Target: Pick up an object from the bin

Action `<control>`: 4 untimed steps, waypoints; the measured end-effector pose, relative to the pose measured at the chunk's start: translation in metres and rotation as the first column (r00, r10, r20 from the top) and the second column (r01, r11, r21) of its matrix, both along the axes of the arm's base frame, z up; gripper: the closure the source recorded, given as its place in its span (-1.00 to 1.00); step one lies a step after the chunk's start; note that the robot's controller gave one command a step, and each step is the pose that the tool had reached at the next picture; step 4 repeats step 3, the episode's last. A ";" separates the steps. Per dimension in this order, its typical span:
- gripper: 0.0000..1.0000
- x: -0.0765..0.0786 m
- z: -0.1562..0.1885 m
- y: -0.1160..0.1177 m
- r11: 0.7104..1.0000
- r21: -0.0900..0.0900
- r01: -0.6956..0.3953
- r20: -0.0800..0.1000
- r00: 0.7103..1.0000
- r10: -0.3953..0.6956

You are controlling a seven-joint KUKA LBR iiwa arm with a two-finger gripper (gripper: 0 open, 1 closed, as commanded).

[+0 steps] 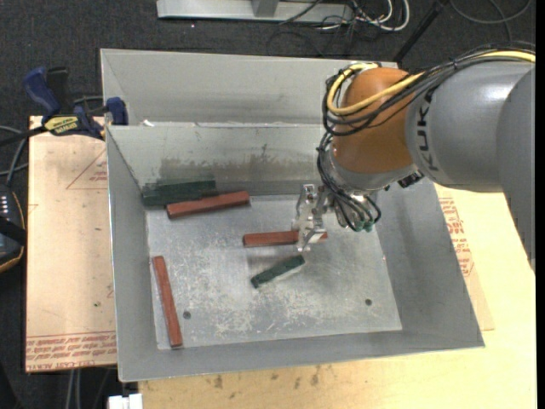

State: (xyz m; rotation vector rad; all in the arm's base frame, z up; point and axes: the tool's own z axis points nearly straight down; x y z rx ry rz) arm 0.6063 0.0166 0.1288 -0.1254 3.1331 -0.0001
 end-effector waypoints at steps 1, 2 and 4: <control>1.00 0.003 0.067 -0.020 0.979 0.000 -0.202 -0.003 0.979 0.202; 1.00 0.003 0.067 -0.020 0.979 0.000 -0.202 -0.003 0.979 0.202; 1.00 0.005 0.076 -0.020 0.967 0.001 -0.257 -0.007 0.966 0.257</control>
Offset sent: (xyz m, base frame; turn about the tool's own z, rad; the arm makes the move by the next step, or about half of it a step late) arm 0.0000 0.0000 0.0000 0.0000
